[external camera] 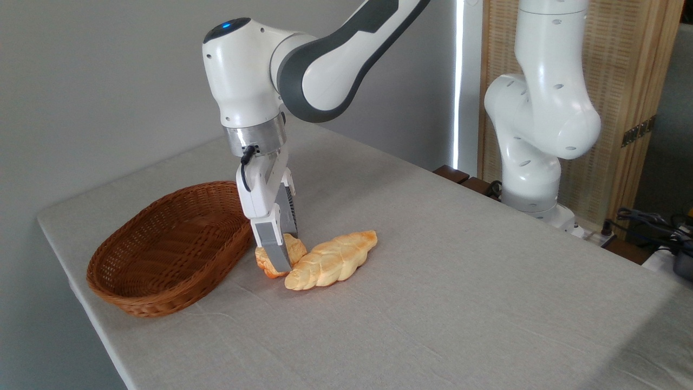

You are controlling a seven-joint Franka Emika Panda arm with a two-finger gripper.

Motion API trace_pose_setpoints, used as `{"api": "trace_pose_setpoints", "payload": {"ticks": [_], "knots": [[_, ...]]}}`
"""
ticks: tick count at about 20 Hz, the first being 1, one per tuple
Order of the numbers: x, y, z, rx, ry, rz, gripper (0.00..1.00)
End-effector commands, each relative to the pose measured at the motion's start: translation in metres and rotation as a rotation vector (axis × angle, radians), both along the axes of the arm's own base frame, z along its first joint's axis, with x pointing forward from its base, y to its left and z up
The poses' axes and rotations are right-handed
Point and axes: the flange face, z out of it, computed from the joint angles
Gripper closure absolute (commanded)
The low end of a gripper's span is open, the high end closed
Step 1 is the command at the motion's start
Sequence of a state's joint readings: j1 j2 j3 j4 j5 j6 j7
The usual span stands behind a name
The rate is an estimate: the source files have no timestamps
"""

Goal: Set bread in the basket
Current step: 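Close the gripper fingers around the small round roll, then lift the roll and carry it over the wicker basket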

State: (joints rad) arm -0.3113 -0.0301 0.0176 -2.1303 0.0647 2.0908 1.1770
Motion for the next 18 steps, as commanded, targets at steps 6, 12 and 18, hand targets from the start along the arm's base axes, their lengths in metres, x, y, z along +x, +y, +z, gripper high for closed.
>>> {"api": "trace_pose_setpoints", "payload": {"ticks": [6, 12, 18], "knots": [[0.001, 0.001, -0.004, 0.011, -0.009, -0.030, 0.54], [0.001, 0.000, -0.004, 0.013, -0.004, -0.029, 0.53], [-0.002, 0.012, 0.034, 0.012, 0.031, 0.060, 0.50]]}}
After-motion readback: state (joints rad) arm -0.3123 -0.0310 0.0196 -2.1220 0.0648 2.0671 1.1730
